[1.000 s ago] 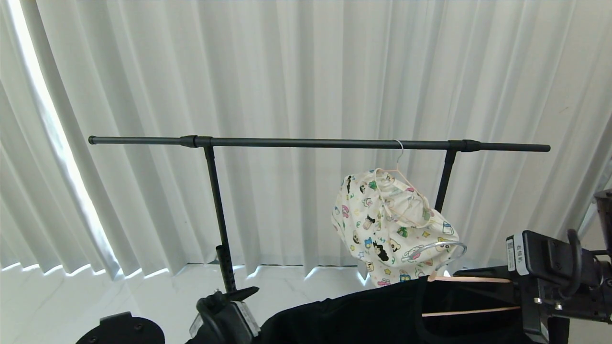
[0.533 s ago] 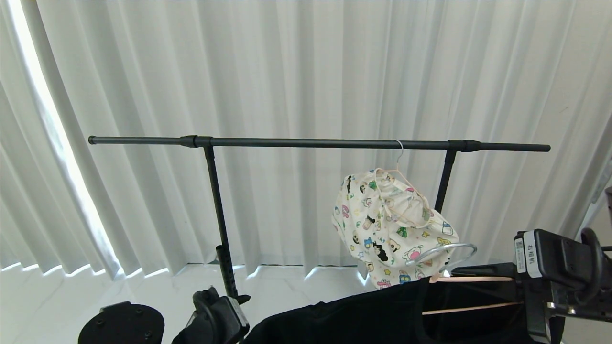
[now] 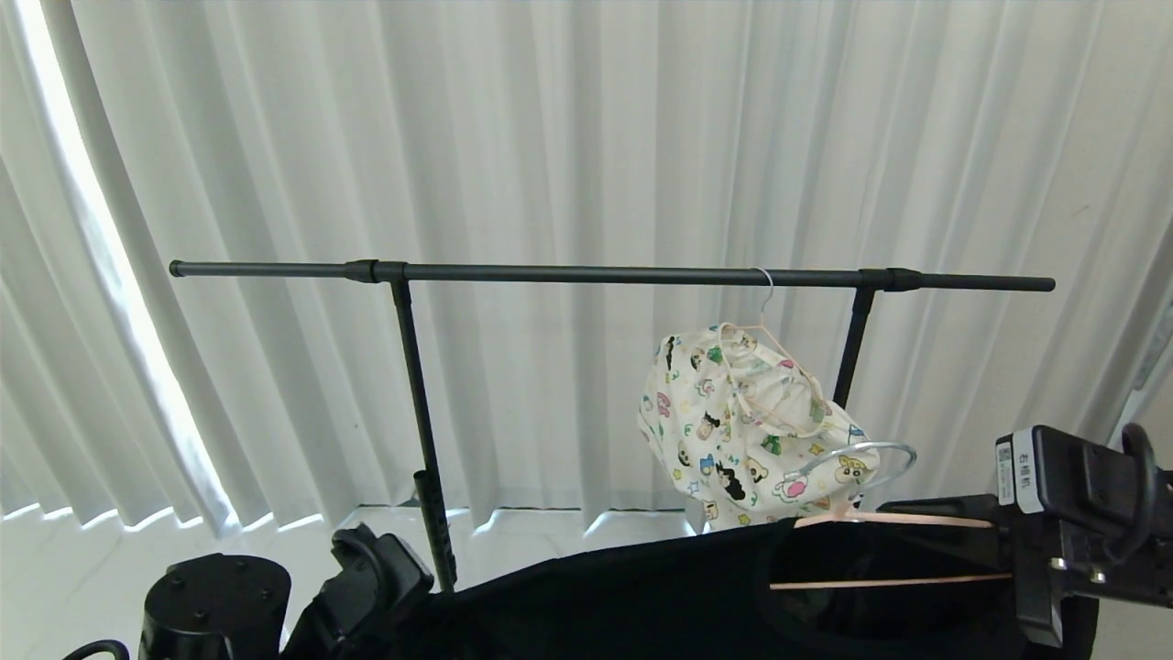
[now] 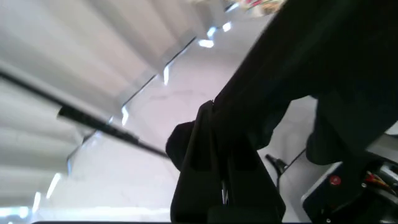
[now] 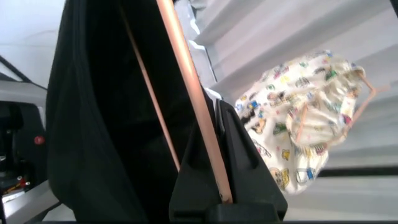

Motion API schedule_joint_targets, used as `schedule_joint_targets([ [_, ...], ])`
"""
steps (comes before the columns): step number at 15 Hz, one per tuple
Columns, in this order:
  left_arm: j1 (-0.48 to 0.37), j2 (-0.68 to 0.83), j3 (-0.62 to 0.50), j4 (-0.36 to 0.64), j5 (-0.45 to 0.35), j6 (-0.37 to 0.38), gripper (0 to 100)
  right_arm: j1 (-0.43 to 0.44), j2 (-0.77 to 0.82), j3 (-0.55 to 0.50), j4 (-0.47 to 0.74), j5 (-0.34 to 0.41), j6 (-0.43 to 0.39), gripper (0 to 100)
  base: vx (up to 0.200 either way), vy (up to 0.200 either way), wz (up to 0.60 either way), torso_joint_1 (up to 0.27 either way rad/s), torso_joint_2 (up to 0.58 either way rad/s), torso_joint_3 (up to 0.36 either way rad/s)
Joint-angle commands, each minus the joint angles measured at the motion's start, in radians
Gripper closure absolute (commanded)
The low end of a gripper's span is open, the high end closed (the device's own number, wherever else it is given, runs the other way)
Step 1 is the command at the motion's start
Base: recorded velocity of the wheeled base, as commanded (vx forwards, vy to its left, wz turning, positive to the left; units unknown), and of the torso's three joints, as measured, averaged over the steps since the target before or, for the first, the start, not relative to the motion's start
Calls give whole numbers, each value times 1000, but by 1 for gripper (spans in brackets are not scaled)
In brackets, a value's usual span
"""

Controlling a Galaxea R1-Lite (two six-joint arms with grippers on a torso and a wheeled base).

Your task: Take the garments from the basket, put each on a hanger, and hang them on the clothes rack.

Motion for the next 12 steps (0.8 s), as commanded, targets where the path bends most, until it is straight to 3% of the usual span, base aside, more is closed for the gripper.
schedule_joint_targets([
  [1,104,-6,6,0,1,1,100,-41,0,-2,-13,1,6,100,0,0,0,0,0,0],
  [6,90,-12,6,-29,1,4,100,-49,16,-2,-108,-9,100,100,0,0,0,0,0,0],
  [9,87,-20,6,-29,2,9,100,-47,15,-3,-108,-9,103,100,0,0,0,0,0,0],
  [10,82,-20,6,-29,2,9,0,-47,15,-3,-108,-9,103,100,0,0,0,0,0,0],
  [12,78,-23,6,-31,19,6,0,-47,15,-3,-108,-10,103,100,0,0,0,0,0,0],
])
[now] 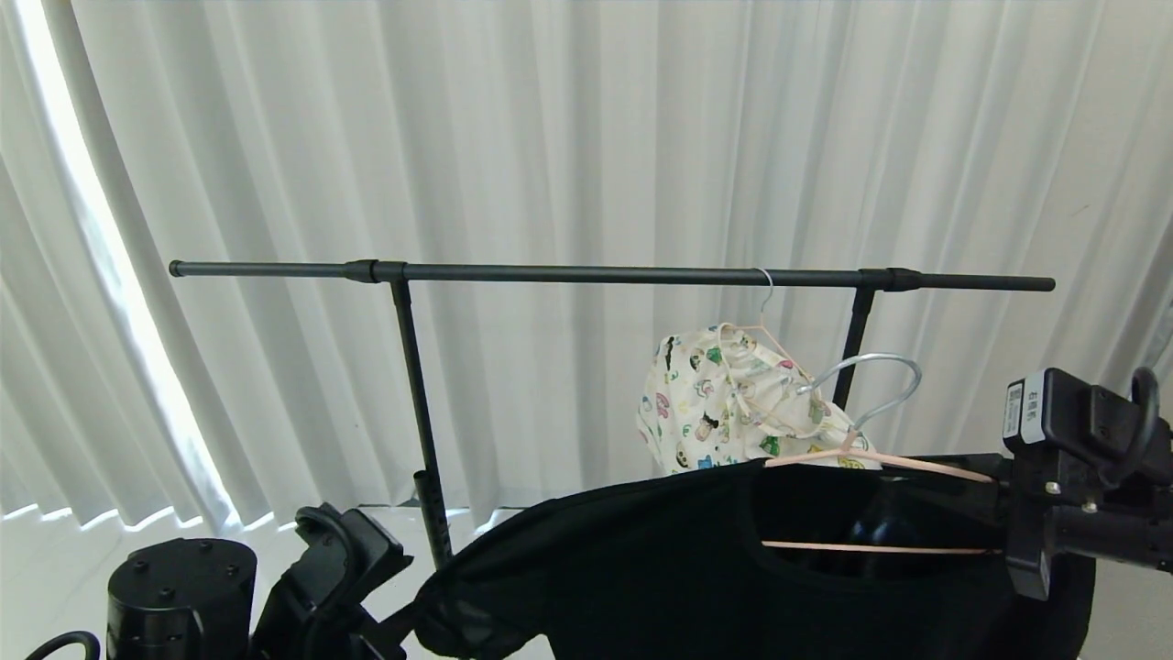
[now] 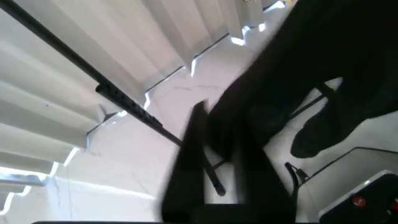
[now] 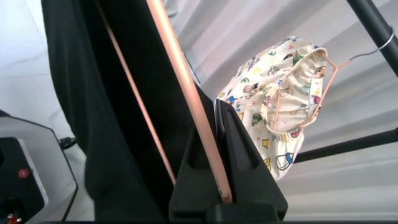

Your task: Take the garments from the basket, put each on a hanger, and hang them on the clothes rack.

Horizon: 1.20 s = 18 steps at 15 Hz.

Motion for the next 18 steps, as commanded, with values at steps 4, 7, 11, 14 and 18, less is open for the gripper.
schedule_joint_targets([
  [4,9,0,0,-1,181,-63,0,-1,8,4,4,-44,30,100,0,0,0,0,0,0],
  [7,7,10,0,1,311,-151,0,-1,9,6,5,-109,138,100,0,0,0,0,0,0],
  [11,-17,-1,0,-1,310,-175,0,-1,20,3,0,-142,236,100,0,0,0,0,0,0],
  [14,-121,-90,-17,-1,230,-195,0,-1,25,-6,-1,-170,282,100,0,0,0,0,0,0],
  [18,-158,-171,-21,1,143,-183,0,-2,43,-8,2,-270,296,100,0,0,0,0,0,0],
])
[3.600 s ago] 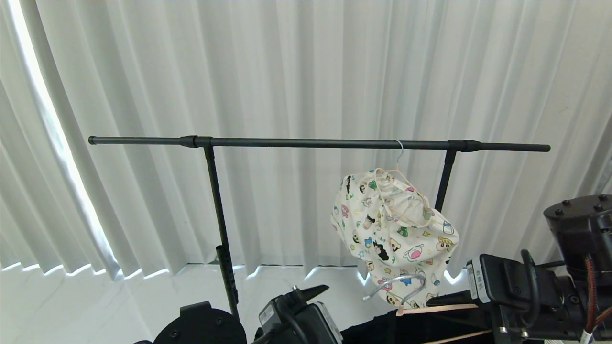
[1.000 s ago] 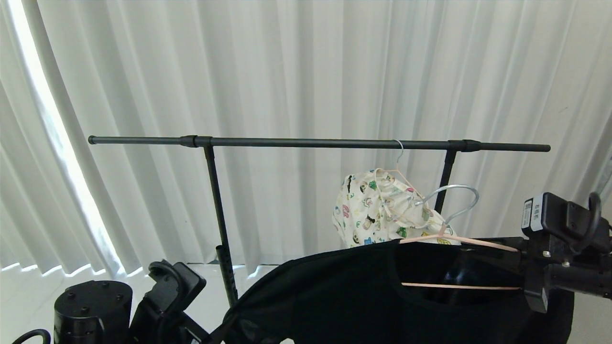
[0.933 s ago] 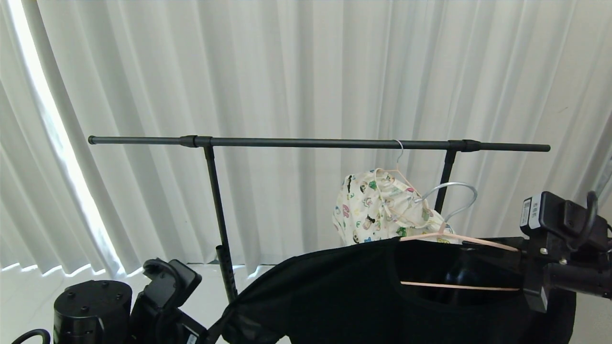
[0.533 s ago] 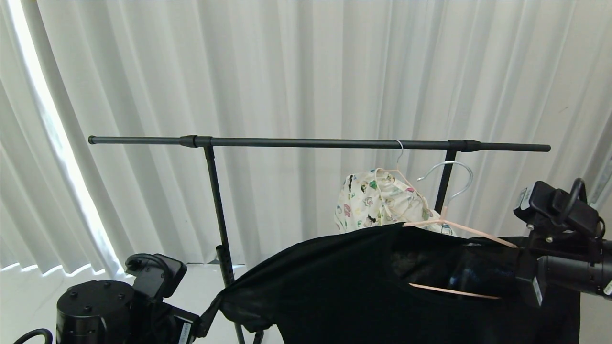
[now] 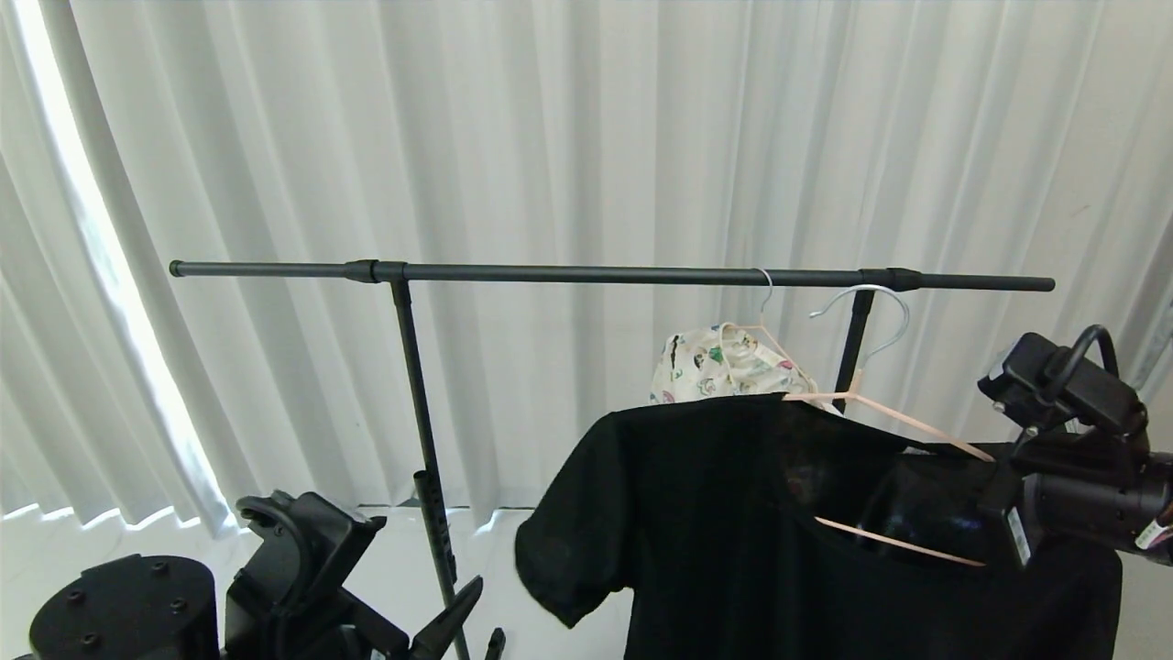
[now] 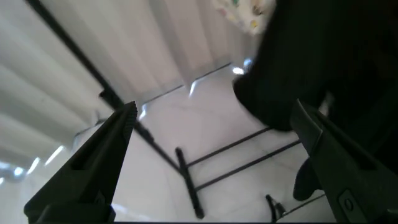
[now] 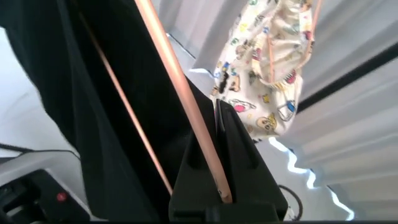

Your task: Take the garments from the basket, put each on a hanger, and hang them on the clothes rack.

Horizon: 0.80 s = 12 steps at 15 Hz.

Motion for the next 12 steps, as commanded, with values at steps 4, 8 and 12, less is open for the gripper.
schedule_joint_targets([
  [4,33,-80,-1,1,0,3,0,3,25,-11,4,-50,47,100,0,0,0,0,0,0],
  [8,272,-54,19,188,40,8,0,44,24,-37,104,-140,26,100,0,0,0,0,0,0],
  [12,283,-24,19,198,92,0,0,95,120,-189,306,-205,147,100,0,0,0,0,0,0],
])
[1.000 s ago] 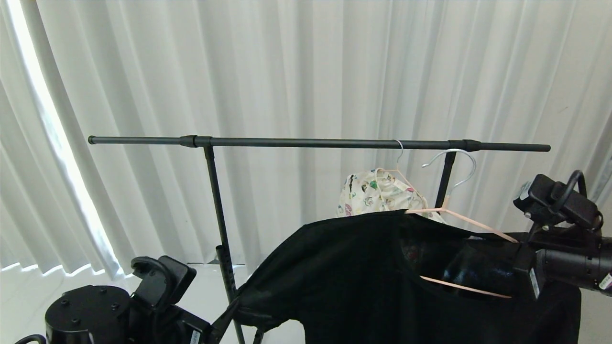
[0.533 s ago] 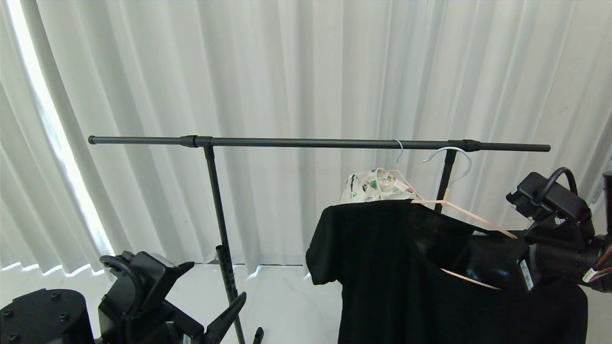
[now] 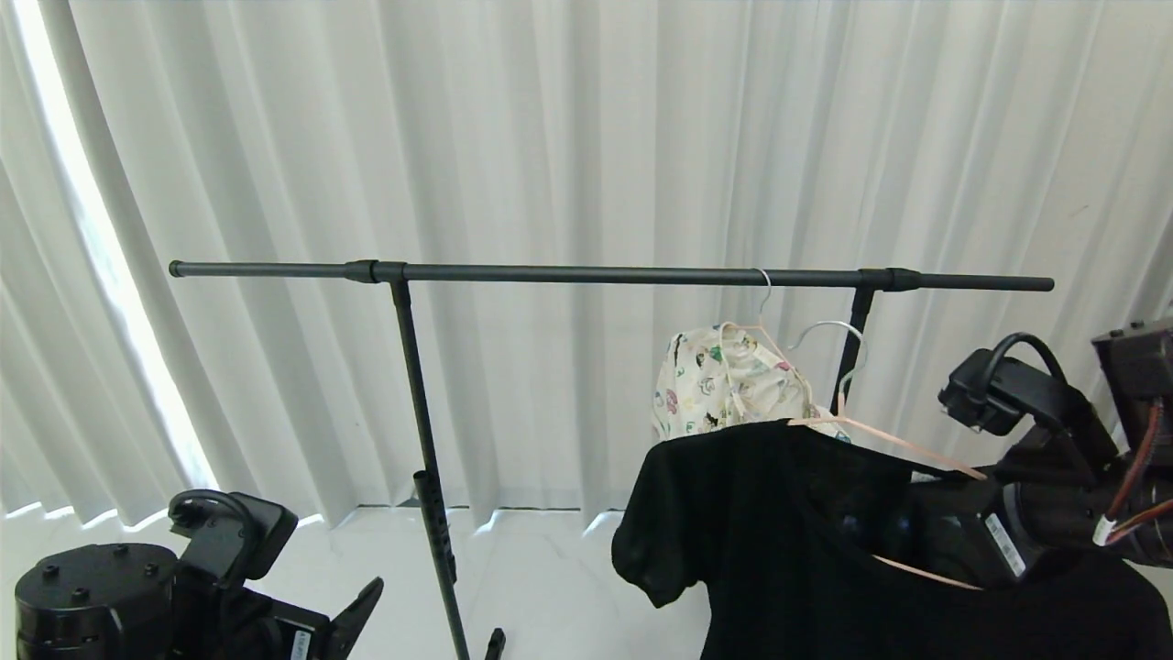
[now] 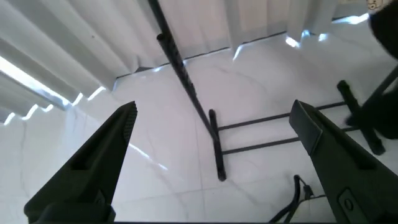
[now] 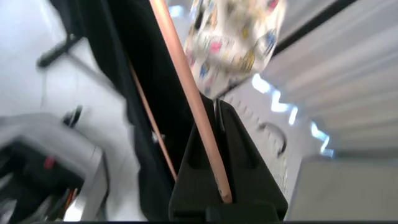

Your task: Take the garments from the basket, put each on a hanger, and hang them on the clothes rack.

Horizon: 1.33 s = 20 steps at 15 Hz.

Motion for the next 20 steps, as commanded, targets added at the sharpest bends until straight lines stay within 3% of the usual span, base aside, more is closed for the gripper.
schedule_joint_targets([
  [1,4,25,2,0,67,3,0,44,95,-72,-4,-43,93,100,0,0,0,0,0,0],
  [2,4,27,2,0,103,2,0,76,136,-98,-16,-95,165,100,0,0,0,0,0,0],
  [5,6,13,2,-1,108,3,0,127,240,-203,-16,-198,336,100,0,0,0,0,0,0],
  [9,6,-5,2,-1,108,5,0,128,317,-289,-19,-311,352,100,100,0,0,2,1,2],
  [17,-2,-21,2,-1,108,5,0,136,325,-323,-50,-311,353,100,200,0,0,1,1,2],
  [20,-2,-21,2,-1,108,5,0,187,325,-323,-55,-307,358,100,200,0,0,1,4,2],
])
